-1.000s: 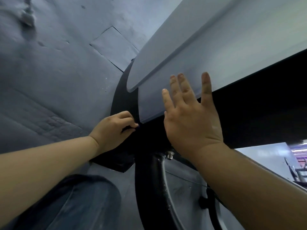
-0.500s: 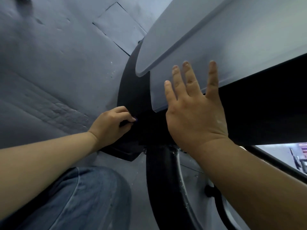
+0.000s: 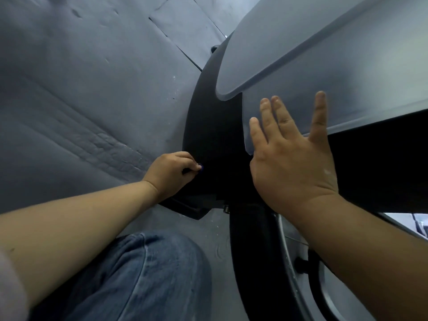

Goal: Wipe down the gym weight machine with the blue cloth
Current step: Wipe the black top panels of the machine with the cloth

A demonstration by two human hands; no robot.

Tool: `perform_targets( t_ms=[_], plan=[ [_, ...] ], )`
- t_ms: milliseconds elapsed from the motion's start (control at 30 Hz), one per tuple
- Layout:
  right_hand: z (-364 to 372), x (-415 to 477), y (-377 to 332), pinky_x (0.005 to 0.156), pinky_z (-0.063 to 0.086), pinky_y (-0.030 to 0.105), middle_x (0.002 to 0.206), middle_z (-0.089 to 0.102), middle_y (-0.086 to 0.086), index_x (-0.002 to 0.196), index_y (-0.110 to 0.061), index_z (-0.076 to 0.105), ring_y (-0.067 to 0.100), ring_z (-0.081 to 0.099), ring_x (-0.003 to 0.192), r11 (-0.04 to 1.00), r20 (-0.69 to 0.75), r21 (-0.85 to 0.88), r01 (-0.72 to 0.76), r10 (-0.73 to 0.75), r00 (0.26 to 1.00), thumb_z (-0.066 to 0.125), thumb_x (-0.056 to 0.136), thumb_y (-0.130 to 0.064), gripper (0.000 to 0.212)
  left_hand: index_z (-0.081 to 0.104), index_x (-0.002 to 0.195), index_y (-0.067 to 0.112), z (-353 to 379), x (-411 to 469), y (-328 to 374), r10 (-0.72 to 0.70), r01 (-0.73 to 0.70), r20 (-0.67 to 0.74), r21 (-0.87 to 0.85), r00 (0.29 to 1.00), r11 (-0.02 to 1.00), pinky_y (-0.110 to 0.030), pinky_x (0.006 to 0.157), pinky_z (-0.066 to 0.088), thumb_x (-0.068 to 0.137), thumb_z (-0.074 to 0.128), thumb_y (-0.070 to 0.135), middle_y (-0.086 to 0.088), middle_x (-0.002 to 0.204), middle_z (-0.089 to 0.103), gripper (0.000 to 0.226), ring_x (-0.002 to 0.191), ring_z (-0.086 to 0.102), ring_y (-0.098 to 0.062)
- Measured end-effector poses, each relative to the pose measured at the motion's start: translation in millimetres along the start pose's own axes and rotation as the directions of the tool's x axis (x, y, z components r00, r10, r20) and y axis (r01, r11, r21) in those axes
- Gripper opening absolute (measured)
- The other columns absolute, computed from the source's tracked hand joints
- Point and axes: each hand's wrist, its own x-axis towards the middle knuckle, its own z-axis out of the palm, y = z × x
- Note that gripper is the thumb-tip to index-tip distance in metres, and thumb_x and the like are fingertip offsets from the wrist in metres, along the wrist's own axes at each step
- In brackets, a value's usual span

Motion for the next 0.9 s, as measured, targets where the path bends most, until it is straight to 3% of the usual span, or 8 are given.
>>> perform_targets(
  t_ms=[167,267,400,633,733,800,900],
  plan=[
    [2.1,0.3,-2.7,0.105,-0.017,0.07,0.16,0.018,0.021,0.151,-0.007,0.031,0.031,0.012,0.151,1.0,-0.019,-0.028,-0.009,0.009,1.0,0.014,0.095,-0.03,0.063,0.078,0.076,0.005,10.9,-12.5,-34.5,-0.234,0.231,0.031,0.084,0.972,0.969,-0.029,0.067,0.05,0.077,0.082,0.009,-0.01,0.078,0.072,0.006,0.067,0.069,-0.033],
    [4.9,2.6,-3.3,0.106,-0.015,0.07,0.158,0.023,0.023,0.148,-0.005,0.036,0.032,0.018,0.149,1.0,-0.024,-0.028,-0.003,0.003,1.0,0.019,0.095,-0.03,0.061,0.079,0.082,0.007,16.9,-13.1,-34.7,-0.299,0.297,0.032,0.055,0.954,0.953,-0.028,0.07,0.049,0.079,0.081,0.012,-0.011,0.083,0.073,0.007,0.076,0.069,-0.033],
    [3.0,0.8,-3.9,0.107,-0.015,0.069,0.157,0.027,0.023,0.146,-0.005,0.041,0.032,0.022,0.148,1.0,-0.034,-0.021,-0.022,0.021,0.999,0.023,0.094,-0.03,0.06,0.079,0.095,0.017,14.6,-6.7,-34.2,-0.512,0.509,0.109,0.051,0.852,0.859,-0.03,0.078,0.049,0.086,0.074,0.021,-0.006,0.1,0.074,0.011,0.095,0.067,-0.028],
    [3.0,0.9,-2.8,0.107,-0.016,0.069,0.157,0.025,0.024,0.147,-0.004,0.039,0.033,0.021,0.149,1.0,-0.026,-0.019,-0.009,0.008,1.0,0.022,0.095,-0.032,0.061,0.073,0.093,0.019,16.0,-7.5,-40.2,-0.605,0.59,0.173,0.135,0.777,0.796,-0.029,0.068,0.038,0.091,0.063,0.017,-0.009,0.099,0.072,0.011,0.089,0.063,-0.031],
    [5.4,1.4,-3.4,0.106,-0.015,0.07,0.157,0.025,0.026,0.146,-0.003,0.04,0.035,0.022,0.148,1.0,-0.041,-0.013,-0.003,0.003,0.999,0.023,0.097,-0.03,0.059,0.077,0.093,0.016,15.5,-14.1,-36.4,-0.518,0.515,0.093,0.054,0.851,0.856,-0.032,0.07,0.048,0.089,0.068,0.016,-0.008,0.094,0.074,0.01,0.086,0.066,-0.029],
    [6.0,2.0,-3.1,0.106,-0.016,0.07,0.157,0.023,0.026,0.147,-0.003,0.039,0.036,0.02,0.148,1.0,-0.043,-0.01,-0.003,0.003,0.999,0.022,0.097,-0.03,0.059,0.078,0.089,0.014,13.9,-13.6,-21.4,-0.295,0.292,-0.049,-0.06,0.954,0.955,-0.031,0.072,0.054,0.083,0.074,0.015,-0.005,0.089,0.073,0.008,0.081,0.069,-0.024],
    [8.0,2.2,-2.4,0.105,-0.017,0.069,0.158,0.022,0.025,0.148,-0.003,0.037,0.036,0.019,0.148,1.0,-0.052,-0.007,0.004,-0.004,0.999,0.019,0.098,-0.031,0.059,0.077,0.089,0.011,13.0,-4.8,-5.1,-0.029,0.017,-0.127,-0.099,0.991,0.995,-0.026,0.07,0.054,0.082,0.074,0.013,-0.002,0.09,0.071,0.008,0.075,0.067,-0.017]
  ],
)
